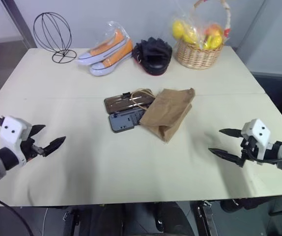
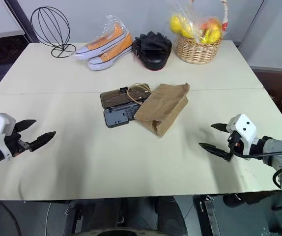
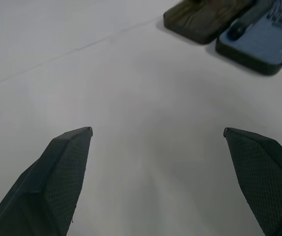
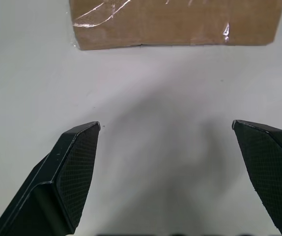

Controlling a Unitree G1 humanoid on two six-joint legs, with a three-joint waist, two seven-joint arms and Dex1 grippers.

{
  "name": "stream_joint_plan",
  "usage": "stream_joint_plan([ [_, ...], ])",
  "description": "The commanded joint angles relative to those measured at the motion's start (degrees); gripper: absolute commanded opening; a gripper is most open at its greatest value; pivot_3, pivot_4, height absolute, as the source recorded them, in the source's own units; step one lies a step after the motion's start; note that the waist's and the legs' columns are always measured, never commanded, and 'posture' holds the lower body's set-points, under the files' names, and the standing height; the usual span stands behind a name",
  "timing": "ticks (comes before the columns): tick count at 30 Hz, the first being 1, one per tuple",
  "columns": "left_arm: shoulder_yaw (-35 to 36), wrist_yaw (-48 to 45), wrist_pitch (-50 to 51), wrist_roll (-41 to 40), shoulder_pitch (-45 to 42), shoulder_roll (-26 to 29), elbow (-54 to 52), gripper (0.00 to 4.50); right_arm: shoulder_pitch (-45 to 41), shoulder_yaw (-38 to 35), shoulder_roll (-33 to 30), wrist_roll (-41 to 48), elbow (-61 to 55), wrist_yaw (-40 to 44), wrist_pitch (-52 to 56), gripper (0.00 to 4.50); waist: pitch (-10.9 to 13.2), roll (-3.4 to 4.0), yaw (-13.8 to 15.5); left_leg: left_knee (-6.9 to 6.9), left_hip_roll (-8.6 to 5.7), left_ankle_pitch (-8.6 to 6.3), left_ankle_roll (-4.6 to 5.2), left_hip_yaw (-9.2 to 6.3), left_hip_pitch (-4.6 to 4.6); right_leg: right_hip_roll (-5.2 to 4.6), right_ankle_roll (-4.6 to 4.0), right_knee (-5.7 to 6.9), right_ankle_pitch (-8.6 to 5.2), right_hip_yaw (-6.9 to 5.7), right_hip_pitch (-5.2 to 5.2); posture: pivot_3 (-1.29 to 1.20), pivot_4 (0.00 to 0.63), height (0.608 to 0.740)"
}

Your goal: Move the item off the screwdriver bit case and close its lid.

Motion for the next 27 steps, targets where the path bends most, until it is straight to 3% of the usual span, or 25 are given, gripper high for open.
stream_joint_plan([
  [1,-0.6,-0.7,5.3,-8.5,-6.4,1.2,-4.4,4.49,-1.9,-2.0,-1.3,0.8,-7.3,-4.2,4.9,4.5,0.0,0.0,0.2,0.01,0.0,0.0,0.0,-0.02,-0.01,0.0,0.0,0.01,0.0,0.0,0.0,0.0,0.15,0.74],
  [5,-5.3,-7.0,12.7,-18.8,-12.6,5.6,-8.9,4.49,-6.8,0.8,-1.0,3.2,-19.5,-10.9,15.5,4.5,0.0,0.01,-0.2,0.03,-0.01,0.0,0.0,-0.06,-0.04,0.0,0.04,0.03,0.02,-0.01,-0.01,0.0,0.15,0.74],
  [11,-16.1,-19.1,11.0,-17.3,-18.4,13.8,-9.2,4.49,-19.9,12.9,5.0,1.7,-29.5,-24.5,30.2,4.5,0.0,0.06,-0.4,-0.02,-0.01,0.0,0.0,-0.06,-0.03,0.18,-0.12,0.07,-0.04,-0.01,-0.12,0.0,0.15,0.74],
  [14,-22.7,-24.7,7.2,-13.1,-23.5,15.3,-5.7,4.49,-26.3,31.5,0.9,-12.8,-29.9,-22.9,22.2,4.5,0.0,0.07,-0.1,0.0,-0.08,0.0,0.0,-0.01,-0.09,0.16,-0.18,0.05,-0.08,-0.03,-0.14,0.0,0.15,0.74],
  [17,-25.8,-25.2,5.2,-10.3,-26.9,13.7,-2.2,4.49,-30.8,40.9,-0.1,-22.7,-24.0,-22.3,16.4,4.5,0.0,0.06,0.0,0.02,-0.15,0.01,-0.01,0.07,-0.17,0.1,-0.18,-0.03,-0.09,-0.06,-0.16,0.0,0.15,0.74],
  [27,-25.7,-24.9,4.0,-9.0,-27.6,11.5,-0.8,4.49,-32.6,45.3,2.4,-36.8,-12.9,-21.4,9.0,4.5,0.0,0.02,-0.1,0.01,-0.17,0.0,0.0,0.04,-0.29,0.05,0.02,-0.01,0.02,-0.1,-0.26,0.0,0.15,0.74],
])
